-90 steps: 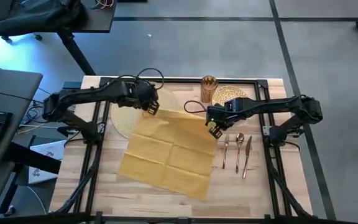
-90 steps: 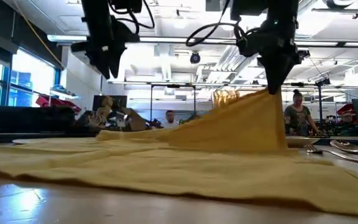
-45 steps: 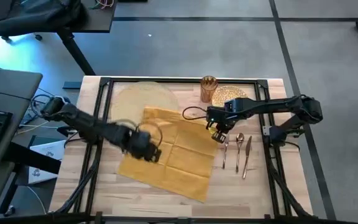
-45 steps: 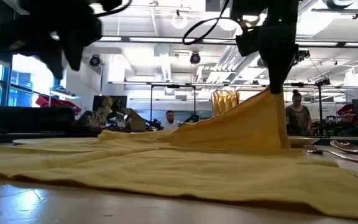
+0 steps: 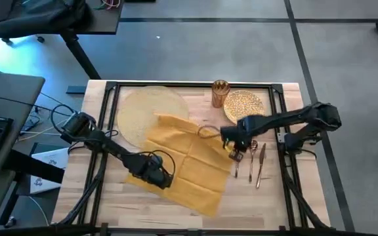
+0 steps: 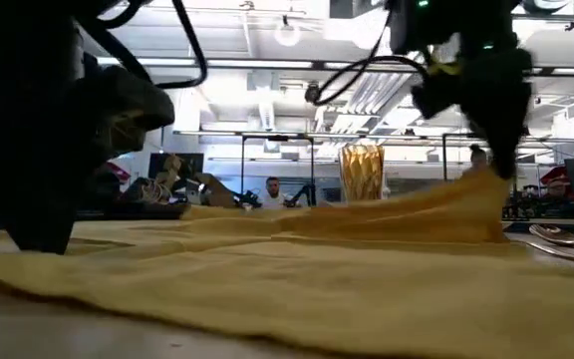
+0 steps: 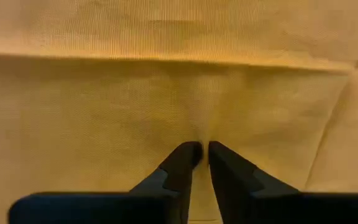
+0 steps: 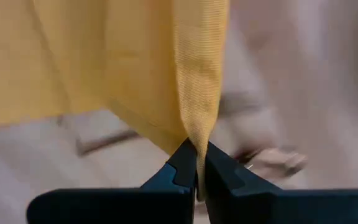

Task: Set table place
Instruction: Fold the yellow table napkin

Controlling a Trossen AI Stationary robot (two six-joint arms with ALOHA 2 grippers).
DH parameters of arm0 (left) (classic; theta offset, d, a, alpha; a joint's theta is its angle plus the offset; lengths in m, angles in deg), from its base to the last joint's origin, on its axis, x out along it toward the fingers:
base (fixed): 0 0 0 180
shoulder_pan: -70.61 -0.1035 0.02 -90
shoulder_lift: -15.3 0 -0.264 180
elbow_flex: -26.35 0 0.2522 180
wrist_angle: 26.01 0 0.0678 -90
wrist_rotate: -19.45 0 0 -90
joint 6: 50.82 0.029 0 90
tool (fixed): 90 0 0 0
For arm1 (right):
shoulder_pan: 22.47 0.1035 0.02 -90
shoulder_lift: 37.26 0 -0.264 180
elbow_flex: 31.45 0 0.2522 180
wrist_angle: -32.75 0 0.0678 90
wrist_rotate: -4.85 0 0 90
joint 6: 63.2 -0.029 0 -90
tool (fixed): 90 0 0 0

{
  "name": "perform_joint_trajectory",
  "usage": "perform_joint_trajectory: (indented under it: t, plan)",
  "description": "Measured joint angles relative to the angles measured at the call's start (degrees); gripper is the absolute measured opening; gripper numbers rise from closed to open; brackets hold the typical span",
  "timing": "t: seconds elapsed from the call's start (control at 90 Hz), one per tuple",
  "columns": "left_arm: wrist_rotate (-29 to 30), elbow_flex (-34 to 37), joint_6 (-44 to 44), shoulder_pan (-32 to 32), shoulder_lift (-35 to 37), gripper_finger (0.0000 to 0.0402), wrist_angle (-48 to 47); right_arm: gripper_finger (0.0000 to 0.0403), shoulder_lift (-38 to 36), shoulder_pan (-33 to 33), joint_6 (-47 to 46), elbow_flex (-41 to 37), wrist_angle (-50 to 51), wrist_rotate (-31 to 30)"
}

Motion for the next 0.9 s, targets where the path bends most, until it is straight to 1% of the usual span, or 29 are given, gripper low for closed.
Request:
perform_joint_trajectory:
  t: [0.089, 0.189, 0.3, 0.344, 0.4, 0.456, 0.511, 0.589, 0.667, 0.744, 0.9]
  plan:
    - [4.1, 0.3, 6.4, -0.9, 2.0, 0.0019, -4.9, 0.0000, 0.0, 6.3, -9.6, -1.7, -0.6, 2.7]
    - [8.4, 0.1, 13.5, -2.1, 4.5, 0.0010, -9.9, 0.0000, 0.0, 13.7, -22.8, -2.7, -2.9, 6.0]
    - [12.7, 0.3, 23.1, -4.5, 5.3, 0.0003, -16.1, 0.0000, 0.0, 21.3, -39.0, -2.7, -9.0, 6.7]
    - [14.3, 0.3, 27.4, -5.7, 5.3, 0.0002, -16.4, 0.0000, 0.0, 24.0, -45.8, -2.7, -12.6, 5.6]
    - [15.3, 0.3, 32.7, -7.4, 5.3, 0.0000, -16.5, 0.0000, 0.0, 26.7, -53.9, -2.7, -17.3, 2.7]
    - [15.3, 0.3, 37.4, -9.1, 5.3, 0.0000, -16.4, 0.0000, 0.2, 29.1, -61.5, -2.7, -21.2, -1.1]
    - [14.3, 0.3, 39.9, -10.0, 6.0, 0.0000, -16.5, 0.0000, 0.8, 30.8, -67.1, -2.7, -23.9, -5.1]
    - [12.2, -0.4, 41.3, -10.0, 7.9, 0.0000, -16.4, 0.0000, 1.6, 32.2, -71.7, -2.7, -25.4, -7.8]
    - [7.6, -0.6, 40.7, -8.1, 9.7, 0.0000, -13.8, 0.0000, 2.3, 32.4, -73.2, -2.7, -25.8, -7.8]
    - [4.0, -0.1, 38.9, -5.2, 9.9, 0.0000, -9.2, 0.0000, 2.6, 32.4, -73.4, -2.7, -25.9, -7.6]
    - [3.3, 2.5, 31.3, 0.9, 5.9, 0.0000, 0.7, 0.0000, 2.6, 32.1, -73.2, -2.7, -27.7, -7.7]
